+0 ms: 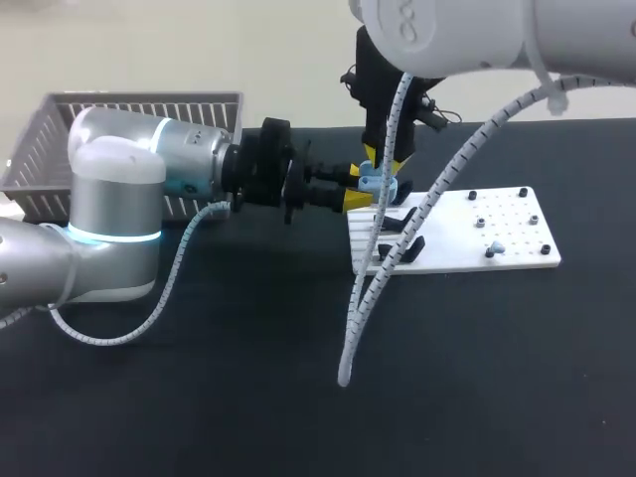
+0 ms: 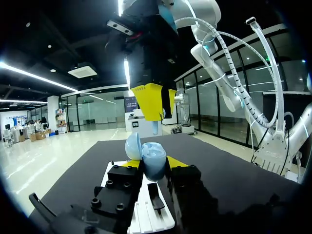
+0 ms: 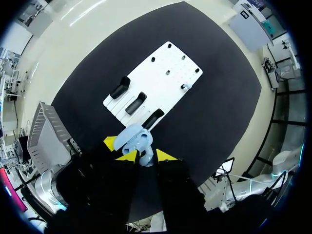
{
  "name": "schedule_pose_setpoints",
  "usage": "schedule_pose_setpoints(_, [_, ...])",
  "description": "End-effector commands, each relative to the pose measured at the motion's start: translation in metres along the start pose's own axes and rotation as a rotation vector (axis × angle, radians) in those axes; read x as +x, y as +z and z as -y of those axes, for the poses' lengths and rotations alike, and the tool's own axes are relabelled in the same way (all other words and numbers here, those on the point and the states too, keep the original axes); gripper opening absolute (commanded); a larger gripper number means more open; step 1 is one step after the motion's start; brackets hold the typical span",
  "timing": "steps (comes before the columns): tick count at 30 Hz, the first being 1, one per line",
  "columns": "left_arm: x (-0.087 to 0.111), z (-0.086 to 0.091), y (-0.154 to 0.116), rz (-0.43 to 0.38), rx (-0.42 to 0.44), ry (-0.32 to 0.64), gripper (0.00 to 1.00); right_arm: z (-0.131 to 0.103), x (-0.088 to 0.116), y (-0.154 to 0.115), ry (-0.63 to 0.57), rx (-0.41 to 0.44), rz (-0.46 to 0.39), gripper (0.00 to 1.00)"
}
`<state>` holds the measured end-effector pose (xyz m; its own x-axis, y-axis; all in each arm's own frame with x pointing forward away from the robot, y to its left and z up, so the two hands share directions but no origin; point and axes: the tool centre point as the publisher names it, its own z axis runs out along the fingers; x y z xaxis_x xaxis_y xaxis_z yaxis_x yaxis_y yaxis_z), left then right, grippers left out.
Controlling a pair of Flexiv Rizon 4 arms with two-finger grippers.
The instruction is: Pick up each earbud case from the left stands, insert the matching earbuds, close the lid, and place the case in the box.
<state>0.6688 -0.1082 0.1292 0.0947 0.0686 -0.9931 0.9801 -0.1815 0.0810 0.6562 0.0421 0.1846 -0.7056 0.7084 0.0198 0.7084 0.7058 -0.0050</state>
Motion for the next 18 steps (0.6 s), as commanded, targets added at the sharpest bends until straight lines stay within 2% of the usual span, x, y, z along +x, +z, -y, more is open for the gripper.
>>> schedule_pose_setpoints(1, [0.0008,0.0003,0.0,0.002,-0.002,0.002,0.0,0.0002,-0.0042,0.0021,0.006,-0.002,0.0,0.0])
schedule_pose_setpoints(18, [0.0008,0.0003,0.0,0.002,-0.002,0.002,0.0,-0.0037,-0.0061,0.0106,0.03,0.003,-0.035,0.0])
